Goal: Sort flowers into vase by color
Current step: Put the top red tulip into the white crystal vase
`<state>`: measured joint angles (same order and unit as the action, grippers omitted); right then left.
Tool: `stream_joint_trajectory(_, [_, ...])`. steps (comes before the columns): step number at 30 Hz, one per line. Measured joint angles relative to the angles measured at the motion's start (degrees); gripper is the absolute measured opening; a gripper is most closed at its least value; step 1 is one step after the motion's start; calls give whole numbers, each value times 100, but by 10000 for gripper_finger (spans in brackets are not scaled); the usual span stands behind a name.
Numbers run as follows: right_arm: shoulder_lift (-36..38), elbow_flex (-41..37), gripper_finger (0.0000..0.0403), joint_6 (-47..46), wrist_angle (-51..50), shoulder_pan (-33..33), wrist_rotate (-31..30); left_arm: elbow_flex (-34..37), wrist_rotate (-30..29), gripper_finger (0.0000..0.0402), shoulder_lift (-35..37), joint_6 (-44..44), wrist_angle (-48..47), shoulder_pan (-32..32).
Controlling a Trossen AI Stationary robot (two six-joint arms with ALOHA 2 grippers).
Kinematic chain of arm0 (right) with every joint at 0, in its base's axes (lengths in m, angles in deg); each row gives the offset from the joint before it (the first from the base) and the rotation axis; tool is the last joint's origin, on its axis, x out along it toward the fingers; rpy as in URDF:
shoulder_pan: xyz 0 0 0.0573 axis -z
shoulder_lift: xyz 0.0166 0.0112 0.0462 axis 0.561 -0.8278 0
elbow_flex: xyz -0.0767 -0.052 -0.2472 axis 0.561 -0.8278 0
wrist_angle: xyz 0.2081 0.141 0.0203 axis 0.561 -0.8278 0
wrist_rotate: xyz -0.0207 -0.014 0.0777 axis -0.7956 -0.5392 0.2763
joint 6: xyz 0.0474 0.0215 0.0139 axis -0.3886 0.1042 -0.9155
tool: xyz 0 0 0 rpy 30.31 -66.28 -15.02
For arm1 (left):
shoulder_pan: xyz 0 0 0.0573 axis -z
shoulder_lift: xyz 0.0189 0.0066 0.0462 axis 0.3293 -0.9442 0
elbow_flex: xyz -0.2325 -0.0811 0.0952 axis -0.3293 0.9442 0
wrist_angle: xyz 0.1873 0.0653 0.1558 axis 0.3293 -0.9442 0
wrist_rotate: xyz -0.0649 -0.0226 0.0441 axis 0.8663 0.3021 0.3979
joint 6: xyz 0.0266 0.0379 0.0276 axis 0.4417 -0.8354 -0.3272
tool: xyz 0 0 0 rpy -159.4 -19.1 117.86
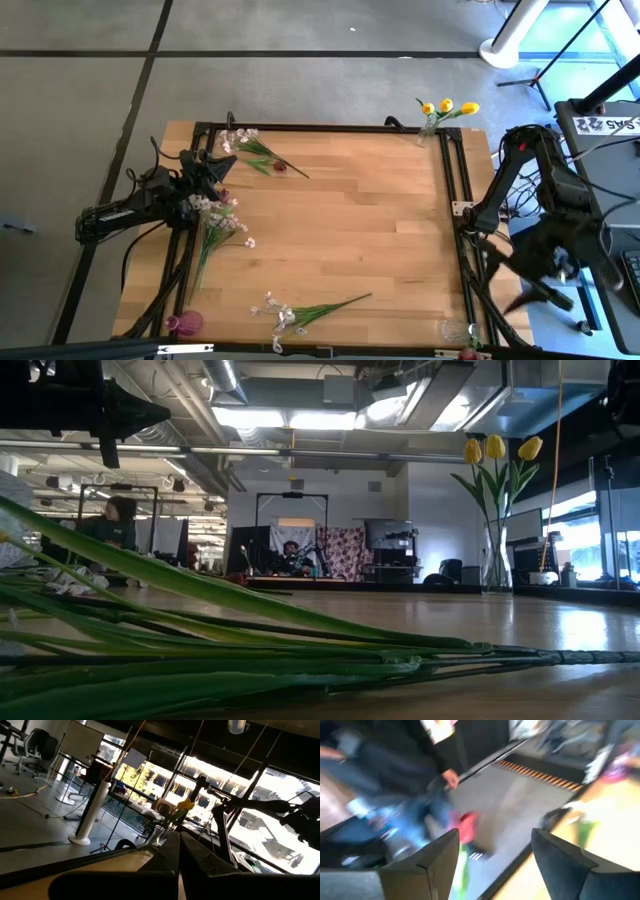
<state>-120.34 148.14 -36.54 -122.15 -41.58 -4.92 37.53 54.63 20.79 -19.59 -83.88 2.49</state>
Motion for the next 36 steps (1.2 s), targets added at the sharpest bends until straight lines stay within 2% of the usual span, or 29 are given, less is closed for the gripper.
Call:
stream_joint_trajectory(4, [177,7,248,430,40,240,-952,0,0,0,0,0,0,-1])
stream_joint_trajectory(7, [187,7,248,592,39,709,-1228,0,0,0,0,0,-1,-1])
stream_joint_trajectory(10, [12,7,248,874,40,1375,-963,0,0,0,1,0,-1,0])
stream_joint_trajectory(14, [-468,7,248,1253,186,2693,-155,0,0,0,2,0,0,1])
stream_joint_trajectory(19, [-1289,9,248,1628,1122,4522,837,0,0,0,1,0,0,-1])
stream_joint_trajectory(21, [-1644,7,248,1706,1531,5093,1046,0,-2,0,0,0,9,1])
stream_joint_trajectory(26, [-2355,7,248,1786,2281,6183,1020,0,57,0,0,352,87,1])
stream_joint_trajectory(28, [-2612,7,248,1855,2290,6526,984,2,68,0,0,813,234,1])
stream_joint_trajectory(30, [-2841,7,248,1853,2282,6816,975,-2,51,0,2,1297,363,0])
stream_joint_trajectory(33, [-3122,4,248,1691,2325,7117,1020,-4,-419,0,1,1449,674,-1])
stream_joint_trajectory(36, [-3333,4,248,1655,2479,7335,999,-4,-407,0,-94,1561,878,26])
